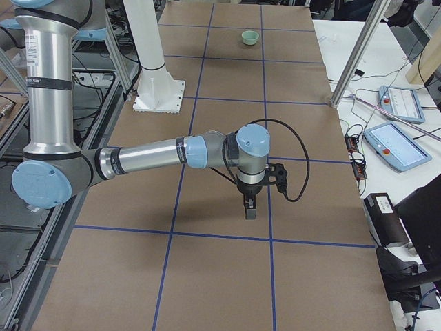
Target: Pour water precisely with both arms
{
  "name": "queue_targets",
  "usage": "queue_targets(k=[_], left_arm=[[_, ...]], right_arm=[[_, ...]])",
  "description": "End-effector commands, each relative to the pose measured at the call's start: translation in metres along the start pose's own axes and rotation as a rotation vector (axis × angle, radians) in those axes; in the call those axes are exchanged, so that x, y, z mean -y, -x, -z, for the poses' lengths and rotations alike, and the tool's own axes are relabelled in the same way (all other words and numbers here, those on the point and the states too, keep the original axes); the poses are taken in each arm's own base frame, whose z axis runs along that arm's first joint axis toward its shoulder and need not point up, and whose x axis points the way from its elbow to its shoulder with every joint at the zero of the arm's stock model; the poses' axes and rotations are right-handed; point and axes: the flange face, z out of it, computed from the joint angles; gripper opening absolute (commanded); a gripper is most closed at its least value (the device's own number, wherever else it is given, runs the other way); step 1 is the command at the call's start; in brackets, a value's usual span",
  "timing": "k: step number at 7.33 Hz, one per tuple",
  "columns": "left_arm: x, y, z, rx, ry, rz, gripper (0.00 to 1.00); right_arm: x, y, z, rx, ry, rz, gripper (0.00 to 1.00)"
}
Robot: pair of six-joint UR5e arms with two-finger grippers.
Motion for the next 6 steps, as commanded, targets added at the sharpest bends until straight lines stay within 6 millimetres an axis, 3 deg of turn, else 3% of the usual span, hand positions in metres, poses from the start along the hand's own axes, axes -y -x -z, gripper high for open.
queue_targets(k=[1,3,4,6], left_arm=[[0.006,0.002,-0.002,0.007,-0.048,-0.034,1.0],[0.007,-0.004,0.001,-0.035,-0.066,-0.024,1.0],[0.004,-0.007,-0.009,-0.121,-0.063,-0.011,1.0],[0.001,-0.019,-0.051,-0.179,0.024,0.121,1.0]], right_arm=[[-0.001,0.0,0.001,0.002,-0.052,0.035,1.0],[-0.001,0.004,0.002,0.015,-0.069,0.062,1.0],[-0.001,0.005,0.003,0.021,-0.093,0.071,1.0],[-0.002,0.003,0.001,0.022,-0.09,0.066,1.0]])
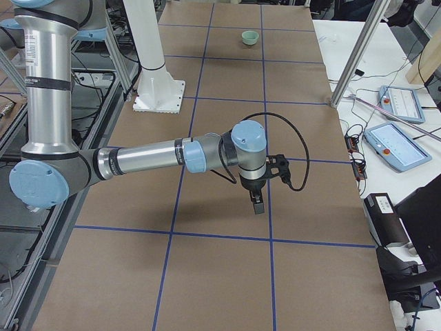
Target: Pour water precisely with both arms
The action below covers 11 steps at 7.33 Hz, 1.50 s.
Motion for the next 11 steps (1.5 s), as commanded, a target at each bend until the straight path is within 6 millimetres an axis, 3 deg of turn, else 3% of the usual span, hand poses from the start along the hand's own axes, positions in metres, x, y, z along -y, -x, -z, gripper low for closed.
queue_targets(k=[1,3,5,7,8,9,10,11], left_arm=[[-0.001,-0.019,-0.044,-0.044,0.05,0.134,1.0],[-0.001,-0.045,-0.1,-0.056,0.044,0.22,1.0],[0.004,-0.06,-0.162,0.042,0.017,0.29,1.0],[0.032,-0.047,-0.204,0.08,0.027,0.293,0.99],[0.037,-0.041,-0.224,0.082,0.022,0.277,0.99],[0.042,-0.047,-0.241,0.073,0.023,0.269,0.99],[0.043,-0.056,-0.247,0.062,0.024,0.259,0.89],[0.039,-0.062,-0.252,0.053,0.02,0.237,0.6]], right_arm=[[-0.001,0.0,-0.001,0.002,-0.002,0.0,1.0],[-0.001,-0.001,-0.001,0.002,-0.001,-0.001,1.0],[-0.002,-0.004,-0.004,0.002,0.005,-0.005,1.0],[-0.003,-0.005,-0.005,0.002,0.007,-0.008,1.0],[-0.003,-0.005,-0.006,0.002,0.008,-0.009,1.0],[-0.003,-0.005,-0.006,0.002,0.008,-0.009,1.0],[-0.003,-0.005,-0.006,0.003,0.008,-0.008,1.0],[-0.004,-0.006,-0.007,0.003,0.011,-0.01,1.0]])
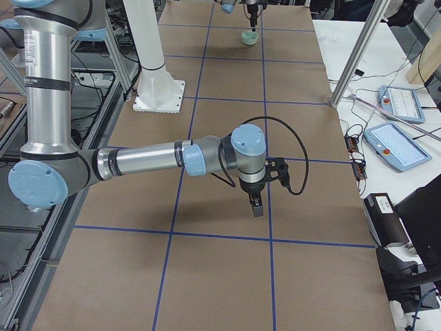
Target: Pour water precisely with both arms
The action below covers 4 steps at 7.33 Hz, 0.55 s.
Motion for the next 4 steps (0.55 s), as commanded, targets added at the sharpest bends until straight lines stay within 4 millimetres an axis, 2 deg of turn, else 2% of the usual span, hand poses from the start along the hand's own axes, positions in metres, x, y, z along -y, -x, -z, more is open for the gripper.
queue_targets(k=[1,2,3,4], left_arm=[[-0.0084,-0.012,-0.0128,-0.016,0.005,-0.04,0.07],[-0.0094,-0.0137,-0.0113,-0.028,-0.011,-0.056,0.0],[-0.0107,-0.0134,-0.0106,-0.031,-0.013,-0.057,0.0],[-0.0075,-0.0214,-0.004,-0.053,-0.019,-0.067,0.0]], right_arm=[[-0.0017,-0.0002,-0.0005,0.002,0.002,-0.001,1.0],[-0.0017,-0.0004,-0.0005,0.001,0.002,-0.001,1.0],[-0.0017,-0.0004,-0.0005,0.001,0.002,-0.001,1.0],[-0.0017,-0.0004,-0.0005,0.001,0.002,-0.001,1.0]])
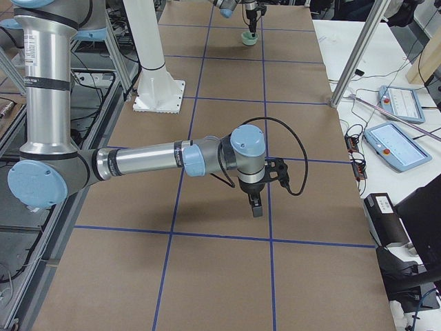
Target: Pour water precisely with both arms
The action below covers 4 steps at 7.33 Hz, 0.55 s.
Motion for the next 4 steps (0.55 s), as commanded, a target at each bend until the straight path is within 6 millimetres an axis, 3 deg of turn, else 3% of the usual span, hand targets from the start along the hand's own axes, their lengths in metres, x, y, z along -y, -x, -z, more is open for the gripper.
queue_targets(k=[1,2,4], left_arm=[[0.012,-0.029,0.018,-0.075,0.002,-0.019,0.0],[0.025,-0.055,0.035,-0.1,0.021,-0.013,0.0],[0.086,-0.143,0.089,-0.098,0.038,0.044,0.0]], right_arm=[[0.0,0.0,0.0,0.0,0.0,0.0,1.0],[-0.001,0.0,0.0,0.0,0.001,-0.001,1.0],[-0.002,-0.001,-0.001,0.001,0.003,-0.003,1.0]])
